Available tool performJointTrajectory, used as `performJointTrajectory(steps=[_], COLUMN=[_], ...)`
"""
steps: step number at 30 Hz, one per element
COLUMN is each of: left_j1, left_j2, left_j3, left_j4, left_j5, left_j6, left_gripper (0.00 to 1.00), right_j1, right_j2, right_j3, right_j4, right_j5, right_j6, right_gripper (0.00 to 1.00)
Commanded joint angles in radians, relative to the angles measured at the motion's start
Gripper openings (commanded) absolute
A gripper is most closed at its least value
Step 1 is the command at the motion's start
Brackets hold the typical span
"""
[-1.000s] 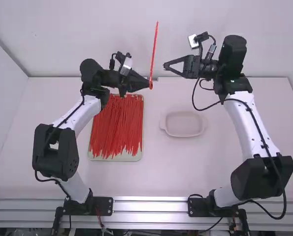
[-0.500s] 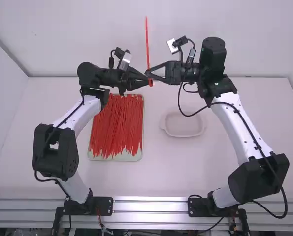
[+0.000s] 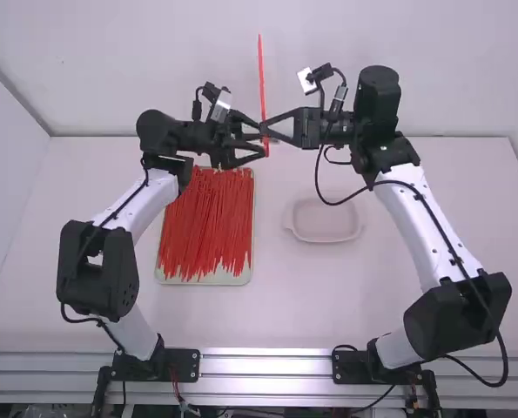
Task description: Fasten the cable tie
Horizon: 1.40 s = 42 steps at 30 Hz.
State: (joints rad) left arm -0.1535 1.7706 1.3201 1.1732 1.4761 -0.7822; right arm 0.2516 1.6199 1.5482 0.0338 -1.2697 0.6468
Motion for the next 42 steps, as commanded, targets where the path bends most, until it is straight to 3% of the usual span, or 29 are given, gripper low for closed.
performJointTrajectory(steps=[1, 4, 9, 15, 21, 29, 36, 42], left_j1=[-0.003, -0.004, -0.003, -0.003, -0.003, -0.003, 0.031, 0.041], left_j2=[-0.017, -0.017, -0.017, -0.017, -0.017, -0.017, -0.017, -0.017], left_j3=[-0.003, -0.003, -0.003, -0.003, -0.003, -0.003, -0.003, -0.003], left_j4=[-0.011, -0.074, -0.270, -0.735, -1.080, -1.273, -1.334, -1.361], left_j5=[-0.023, -0.037, -0.045, -0.124, -0.224, -0.239, -0.239, -0.240], left_j6=[-0.014, 0.007, 0.140, 0.479, 0.702, 0.849, 0.870, 0.870], left_gripper=[0.99, 0.99, 0.99, 0.99, 0.99, 0.99, 0.99, 0.99], right_j1=[-0.044, -0.105, -0.207, -0.285, -0.296, -0.297, -0.296, -0.241], right_j2=[-0.022, -0.022, -0.022, -0.022, -0.022, -0.022, -0.022, -0.022], right_j3=[0.027, 0.027, 0.027, 0.027, 0.008, -0.190, -0.490, -0.639], right_j4=[0.003, -0.045, -0.282, -0.669, -0.856, -0.724, -0.403, -0.206], right_j5=[-0.016, -0.016, -0.012, 0.084, 0.236, 0.410, 0.442, 0.562], right_j6=[-0.010, -0.053, -0.249, -0.584, -0.734, -0.672, -0.534, -0.450], right_gripper=[0.00, 0.00, 0.00, 0.00, 0.00, 0.00, 0.00, 0.00])
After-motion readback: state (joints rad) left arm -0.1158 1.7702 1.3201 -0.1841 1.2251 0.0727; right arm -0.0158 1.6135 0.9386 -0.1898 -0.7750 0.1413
